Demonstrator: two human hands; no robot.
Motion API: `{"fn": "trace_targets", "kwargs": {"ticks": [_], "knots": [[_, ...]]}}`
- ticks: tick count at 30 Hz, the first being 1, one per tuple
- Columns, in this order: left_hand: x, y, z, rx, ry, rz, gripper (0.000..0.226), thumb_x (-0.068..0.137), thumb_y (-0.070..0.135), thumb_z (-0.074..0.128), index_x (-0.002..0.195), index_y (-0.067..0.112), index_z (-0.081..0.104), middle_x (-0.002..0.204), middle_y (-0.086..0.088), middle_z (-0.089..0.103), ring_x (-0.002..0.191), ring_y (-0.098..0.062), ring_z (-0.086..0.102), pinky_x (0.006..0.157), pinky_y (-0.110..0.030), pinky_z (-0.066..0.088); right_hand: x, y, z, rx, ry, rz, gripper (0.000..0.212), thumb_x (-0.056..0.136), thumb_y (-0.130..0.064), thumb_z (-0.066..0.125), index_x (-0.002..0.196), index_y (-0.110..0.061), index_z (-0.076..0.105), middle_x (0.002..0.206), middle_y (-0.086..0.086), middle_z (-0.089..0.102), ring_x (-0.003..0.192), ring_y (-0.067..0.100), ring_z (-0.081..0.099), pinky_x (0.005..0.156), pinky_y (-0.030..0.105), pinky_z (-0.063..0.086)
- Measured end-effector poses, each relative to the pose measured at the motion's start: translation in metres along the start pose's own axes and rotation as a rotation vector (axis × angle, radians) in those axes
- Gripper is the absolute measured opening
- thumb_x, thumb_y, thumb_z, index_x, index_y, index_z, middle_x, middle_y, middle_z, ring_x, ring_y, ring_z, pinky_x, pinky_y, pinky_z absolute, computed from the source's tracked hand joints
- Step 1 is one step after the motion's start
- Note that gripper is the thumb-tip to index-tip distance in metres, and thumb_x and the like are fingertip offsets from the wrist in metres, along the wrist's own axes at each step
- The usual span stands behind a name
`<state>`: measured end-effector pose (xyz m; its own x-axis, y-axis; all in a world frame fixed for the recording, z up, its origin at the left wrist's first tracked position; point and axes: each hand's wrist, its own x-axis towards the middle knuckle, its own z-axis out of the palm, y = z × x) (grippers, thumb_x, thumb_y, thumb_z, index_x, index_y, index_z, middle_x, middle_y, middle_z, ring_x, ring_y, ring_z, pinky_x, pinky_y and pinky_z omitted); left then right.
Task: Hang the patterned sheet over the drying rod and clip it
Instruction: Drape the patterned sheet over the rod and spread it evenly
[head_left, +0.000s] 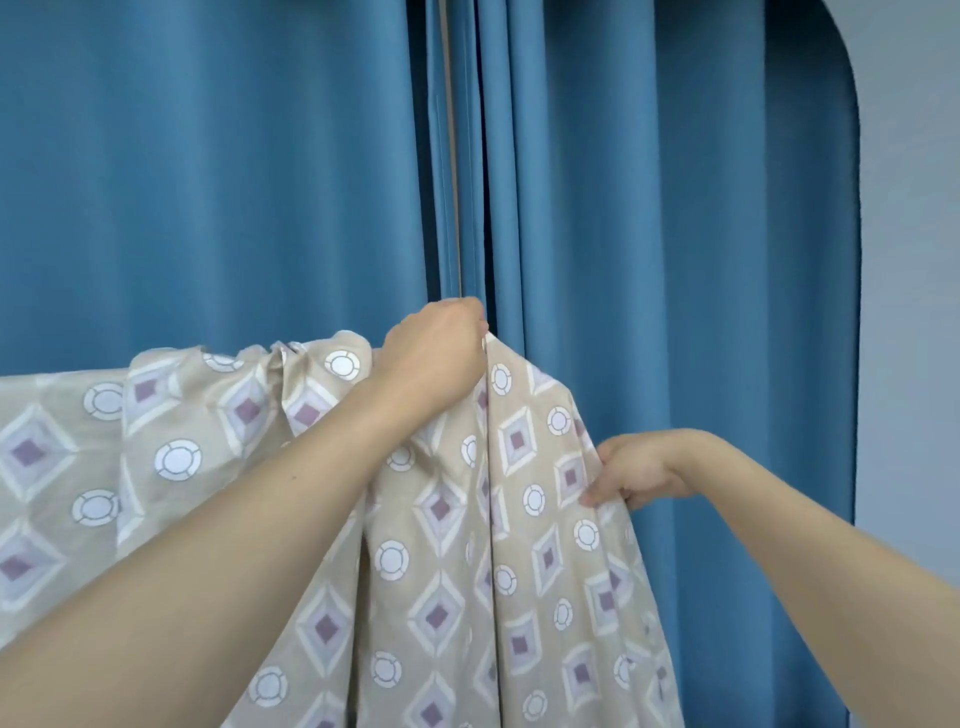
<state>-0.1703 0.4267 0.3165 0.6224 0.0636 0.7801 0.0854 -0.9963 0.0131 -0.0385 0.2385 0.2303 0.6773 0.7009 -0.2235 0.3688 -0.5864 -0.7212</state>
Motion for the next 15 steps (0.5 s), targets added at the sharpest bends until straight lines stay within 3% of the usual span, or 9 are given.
{"fn": "trace_targets", "kwargs": {"ticks": [2,4,5,9,15], "knots": [[0.003,0.000,-0.002,-0.041,0.021,-0.051,0.012,0.094,0.009,0.039,0.086,0.011,0.048,0.082,-0.001,0.051,0.076,-0.030,0.049,0.057,-0.033,0.030,-0.003,-0.007,-0.001,-0.193,0.132,0.061,0.014,0.095,-0.012,0.055,0.103,-0.009,0.065,0.094,0.000,0.072,0.079,0.014,0.070,0.074,0.023,0.056],[0.004,-0.002,-0.007,-0.061,0.035,-0.111,0.010,0.092,0.007,0.039,0.085,0.011,0.045,0.078,-0.001,0.046,0.076,-0.031,0.046,0.060,-0.034,0.029,-0.010,-0.020,-0.007,-0.409,0.366,0.088,0.015,0.094,-0.018,0.050,0.082,-0.011,0.056,0.075,0.001,0.060,0.059,0.016,0.054,0.056,0.023,0.044],[0.004,-0.003,-0.010,-0.055,0.052,-0.137,0.008,0.092,0.007,0.039,0.087,0.010,0.045,0.079,-0.001,0.046,0.077,-0.032,0.045,0.062,-0.034,0.029,-0.011,-0.024,-0.012,-0.436,0.481,0.067,0.019,0.094,-0.018,0.048,0.077,-0.012,0.052,0.073,0.002,0.055,0.060,0.017,0.048,0.054,0.025,0.039],[0.004,-0.024,-0.034,-0.055,0.152,-0.165,0.008,0.088,0.001,0.037,0.087,0.008,0.042,0.083,-0.005,0.044,0.076,-0.033,0.043,0.064,-0.035,0.028,-0.011,-0.051,-0.030,-0.120,0.800,-0.101,0.027,0.093,-0.015,0.051,0.066,-0.013,0.050,0.065,0.000,0.049,0.061,0.018,0.042,0.055,0.028,0.033],[0.006,-0.081,-0.080,-0.162,0.204,-0.200,0.007,0.090,0.001,0.034,0.090,0.006,0.040,0.078,-0.006,0.042,0.079,-0.033,0.042,0.062,-0.036,0.029,0.000,-0.125,-0.026,0.041,1.057,-0.245,0.028,0.088,-0.024,0.059,0.064,-0.014,0.049,0.060,-0.001,0.043,0.059,0.019,0.039,0.053,0.028,0.031]]}}
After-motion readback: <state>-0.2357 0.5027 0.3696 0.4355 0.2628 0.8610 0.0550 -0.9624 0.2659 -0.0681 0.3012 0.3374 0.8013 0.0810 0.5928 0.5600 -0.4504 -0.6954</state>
